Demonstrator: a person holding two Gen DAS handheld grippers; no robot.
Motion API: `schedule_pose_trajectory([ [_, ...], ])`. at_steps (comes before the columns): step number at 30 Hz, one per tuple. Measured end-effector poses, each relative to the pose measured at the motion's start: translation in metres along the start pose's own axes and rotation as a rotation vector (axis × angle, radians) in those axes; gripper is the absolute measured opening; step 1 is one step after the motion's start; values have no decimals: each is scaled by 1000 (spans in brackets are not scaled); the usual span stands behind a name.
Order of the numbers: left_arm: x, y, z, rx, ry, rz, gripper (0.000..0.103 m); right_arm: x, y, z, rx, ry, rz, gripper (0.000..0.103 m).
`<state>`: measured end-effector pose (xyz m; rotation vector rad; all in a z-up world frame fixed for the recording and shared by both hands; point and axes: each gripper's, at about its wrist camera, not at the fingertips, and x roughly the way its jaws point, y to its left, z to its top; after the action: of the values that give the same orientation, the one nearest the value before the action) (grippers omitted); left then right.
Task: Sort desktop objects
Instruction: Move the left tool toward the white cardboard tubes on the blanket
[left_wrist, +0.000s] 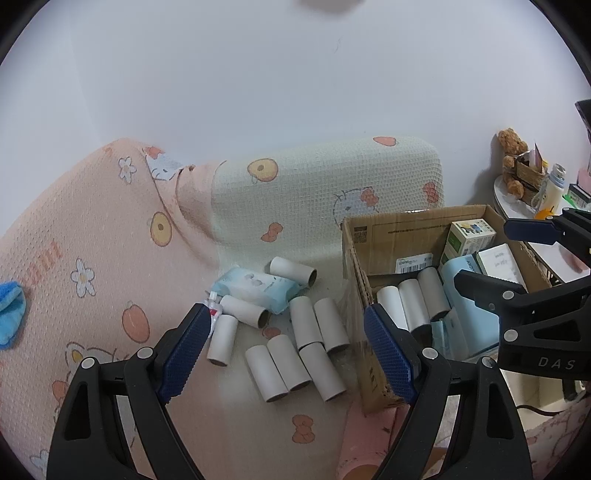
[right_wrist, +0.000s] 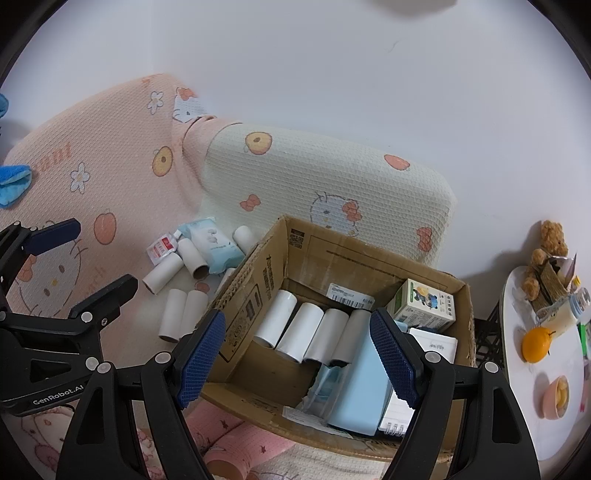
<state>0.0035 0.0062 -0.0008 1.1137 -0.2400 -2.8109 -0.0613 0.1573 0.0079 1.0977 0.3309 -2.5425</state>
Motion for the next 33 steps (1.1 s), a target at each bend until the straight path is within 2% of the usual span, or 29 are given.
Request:
schedule_pose_trajectory([
  [20, 1, 11, -1, -32, -8, -4, 87, 1, 3, 4, -9, 9, -11, 78],
  [33, 0, 42, -5, -131, -31, 18, 87, 2, 19, 11, -38, 4, -24, 78],
])
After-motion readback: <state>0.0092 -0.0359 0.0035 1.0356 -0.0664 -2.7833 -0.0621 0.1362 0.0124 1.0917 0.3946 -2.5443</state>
